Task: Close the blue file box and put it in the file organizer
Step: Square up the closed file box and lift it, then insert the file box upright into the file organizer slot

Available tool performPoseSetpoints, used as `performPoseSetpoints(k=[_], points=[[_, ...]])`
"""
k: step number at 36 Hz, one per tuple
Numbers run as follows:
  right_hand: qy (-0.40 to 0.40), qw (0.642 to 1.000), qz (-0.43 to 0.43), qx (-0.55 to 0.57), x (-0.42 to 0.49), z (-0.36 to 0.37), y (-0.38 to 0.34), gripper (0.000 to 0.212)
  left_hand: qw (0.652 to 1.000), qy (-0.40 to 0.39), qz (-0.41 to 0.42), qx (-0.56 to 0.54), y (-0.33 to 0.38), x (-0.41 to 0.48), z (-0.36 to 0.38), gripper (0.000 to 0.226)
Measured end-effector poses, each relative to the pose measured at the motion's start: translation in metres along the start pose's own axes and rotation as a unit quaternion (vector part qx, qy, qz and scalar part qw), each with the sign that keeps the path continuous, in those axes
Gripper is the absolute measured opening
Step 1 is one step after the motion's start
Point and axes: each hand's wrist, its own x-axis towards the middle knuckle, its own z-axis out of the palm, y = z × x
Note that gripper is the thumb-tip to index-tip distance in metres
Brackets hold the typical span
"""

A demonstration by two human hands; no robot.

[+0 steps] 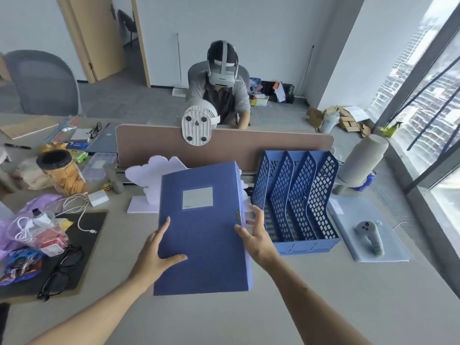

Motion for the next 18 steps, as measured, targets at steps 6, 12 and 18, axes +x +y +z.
performPoseSetpoints(k=[6,12,18], points=[[0.024,0.998,-0.033,-0.039,-0.018,-0.060,-0.053,0.075,0.997,-0.040,0.060,-0.010,0.037,0.020,0.016,0.108],[0.051,0.996,-0.011,-0.079,-0.050,-0.122,-0.080,0.092,0.987,-0.100,0.122,-0.016,0.081,0.037,0.057,0.112],[0.103,0.987,0.047,-0.110,-0.087,-0.169,-0.087,0.104,0.972,-0.173,0.160,-0.010,0.120,0.041,0.103,0.114]])
